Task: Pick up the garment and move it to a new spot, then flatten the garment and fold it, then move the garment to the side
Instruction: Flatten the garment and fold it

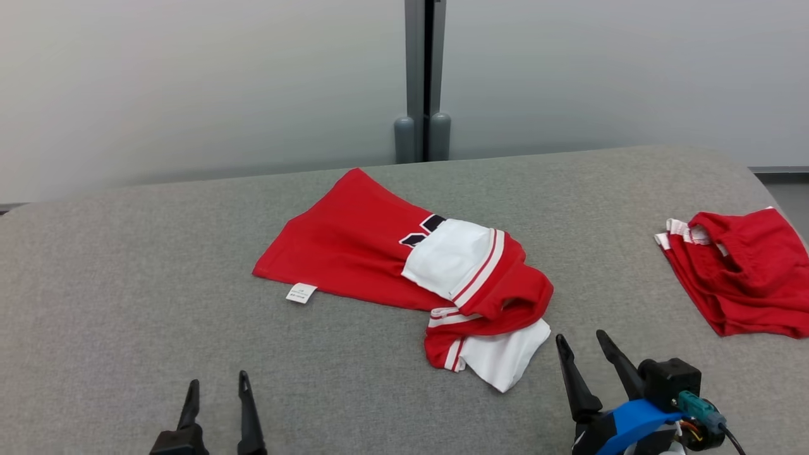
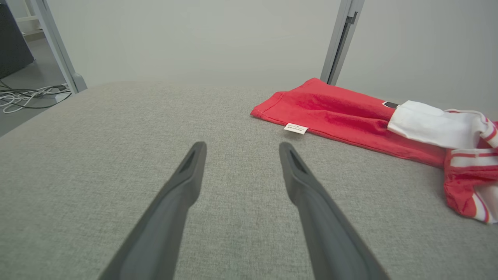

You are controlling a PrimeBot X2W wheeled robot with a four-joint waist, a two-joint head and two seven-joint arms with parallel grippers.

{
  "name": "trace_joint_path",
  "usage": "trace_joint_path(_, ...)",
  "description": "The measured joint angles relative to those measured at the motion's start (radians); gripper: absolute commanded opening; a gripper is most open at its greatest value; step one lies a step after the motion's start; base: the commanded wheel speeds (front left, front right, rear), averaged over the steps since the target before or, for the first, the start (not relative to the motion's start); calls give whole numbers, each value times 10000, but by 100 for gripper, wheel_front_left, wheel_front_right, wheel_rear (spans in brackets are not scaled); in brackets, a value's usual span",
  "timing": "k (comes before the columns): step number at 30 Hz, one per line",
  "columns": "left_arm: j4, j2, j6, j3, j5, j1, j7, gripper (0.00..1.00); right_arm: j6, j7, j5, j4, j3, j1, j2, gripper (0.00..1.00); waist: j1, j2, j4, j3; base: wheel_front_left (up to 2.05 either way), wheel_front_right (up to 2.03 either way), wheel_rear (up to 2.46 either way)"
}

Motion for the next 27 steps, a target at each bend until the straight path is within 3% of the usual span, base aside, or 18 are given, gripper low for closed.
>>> trace_joint_path(19,67,0,-13,-715,35,-530,0,100,0,0,-142,2449,-522,-1071,2,100,1,1,1294,1008,0,0,0)
trace_joint_path(20,67,2,-13,-713,35,-579,0,100,0,2,-44,2633,-502,-1130,8,89,1,1,1338,1053,0,0,0)
trace_joint_path(23,61,2,-13,-690,48,-613,0,100,0,-13,173,3010,-403,-1349,-4,0,0,0,1414,1184,0,0,0)
trace_joint_path(27,19,2,27,-617,46,-667,0,100,0,-13,268,3009,-370,-1486,6,0,1,1,1360,1292,0,0,0)
